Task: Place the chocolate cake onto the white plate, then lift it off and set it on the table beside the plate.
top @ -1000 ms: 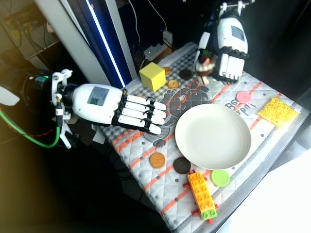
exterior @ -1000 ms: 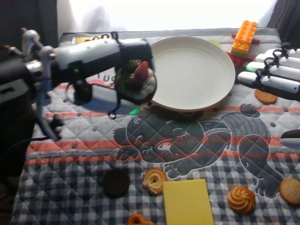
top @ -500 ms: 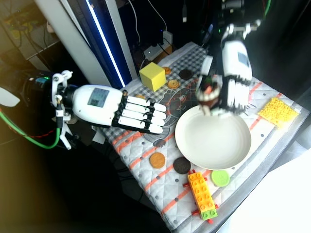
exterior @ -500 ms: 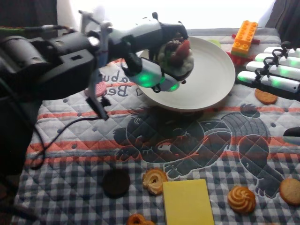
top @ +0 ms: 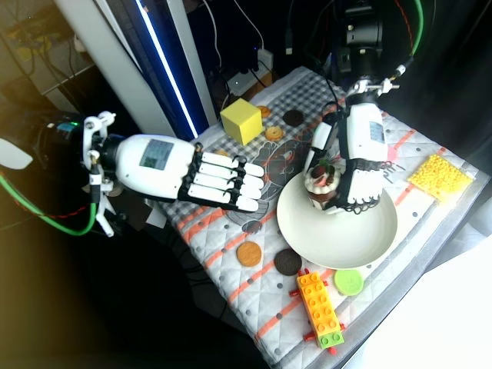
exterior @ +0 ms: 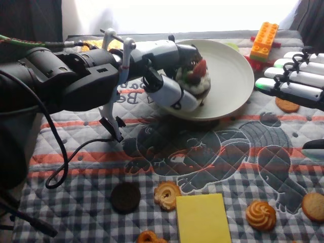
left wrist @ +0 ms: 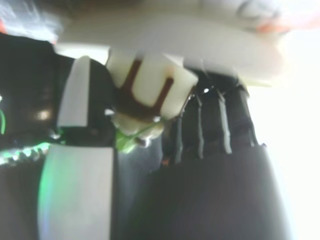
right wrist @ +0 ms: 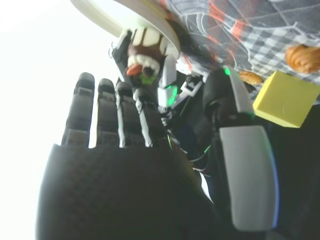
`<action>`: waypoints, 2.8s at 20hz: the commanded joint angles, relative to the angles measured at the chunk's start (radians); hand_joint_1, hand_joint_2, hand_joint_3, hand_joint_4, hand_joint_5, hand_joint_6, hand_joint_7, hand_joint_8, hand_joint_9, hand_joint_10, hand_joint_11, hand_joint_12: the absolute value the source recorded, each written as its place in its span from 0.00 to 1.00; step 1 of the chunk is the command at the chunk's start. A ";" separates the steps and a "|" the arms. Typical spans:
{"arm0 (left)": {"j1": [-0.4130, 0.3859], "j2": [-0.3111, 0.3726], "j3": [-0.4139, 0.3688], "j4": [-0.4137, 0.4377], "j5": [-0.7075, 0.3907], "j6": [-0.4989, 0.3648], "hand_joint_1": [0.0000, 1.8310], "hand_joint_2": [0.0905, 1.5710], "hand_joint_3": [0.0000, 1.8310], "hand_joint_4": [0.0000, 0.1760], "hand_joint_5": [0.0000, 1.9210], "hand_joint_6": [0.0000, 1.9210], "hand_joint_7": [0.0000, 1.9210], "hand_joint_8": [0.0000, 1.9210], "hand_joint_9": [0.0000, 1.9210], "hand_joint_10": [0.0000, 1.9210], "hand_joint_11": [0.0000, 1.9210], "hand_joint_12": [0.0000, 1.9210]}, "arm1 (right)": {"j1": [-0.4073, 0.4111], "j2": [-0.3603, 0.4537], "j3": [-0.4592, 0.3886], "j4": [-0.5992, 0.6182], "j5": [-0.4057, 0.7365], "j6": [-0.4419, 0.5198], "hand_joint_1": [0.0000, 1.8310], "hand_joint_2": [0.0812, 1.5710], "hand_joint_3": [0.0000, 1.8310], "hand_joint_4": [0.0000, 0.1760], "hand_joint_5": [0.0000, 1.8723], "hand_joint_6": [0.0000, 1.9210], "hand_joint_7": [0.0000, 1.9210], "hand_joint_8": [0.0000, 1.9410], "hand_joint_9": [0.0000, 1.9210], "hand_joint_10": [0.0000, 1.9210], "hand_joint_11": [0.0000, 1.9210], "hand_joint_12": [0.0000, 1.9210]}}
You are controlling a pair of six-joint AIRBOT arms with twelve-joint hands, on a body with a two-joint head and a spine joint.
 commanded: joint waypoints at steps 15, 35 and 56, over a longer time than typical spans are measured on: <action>0.097 0.330 -0.294 -0.009 -0.419 -0.011 0.30 0.66 0.01 1.00 0.00 0.00 0.00 0.00 0.00 0.00 0.00 0.00 | 0.030 0.005 -0.002 0.019 0.122 0.006 0.34 0.77 0.00 0.00 0.00 0.00 0.00 0.00 0.00 0.00 0.00 0.15; 0.313 0.661 -0.585 0.276 -0.594 -0.189 0.43 0.78 0.00 0.13 0.19 0.02 0.16 0.03 0.00 0.40 0.00 0.72 | 0.379 -0.441 0.386 0.027 -0.209 0.012 0.55 0.71 0.00 0.00 0.04 0.00 0.01 0.00 0.00 0.03 0.00 0.39; 0.309 0.649 -0.574 0.280 -0.580 -0.193 0.43 0.80 0.00 0.02 0.14 0.00 0.17 0.01 0.01 0.42 0.00 0.75 | 0.418 -0.560 0.491 0.036 -0.303 0.010 0.63 0.80 0.00 0.00 0.36 0.70 0.37 0.83 0.32 0.91 0.34 1.00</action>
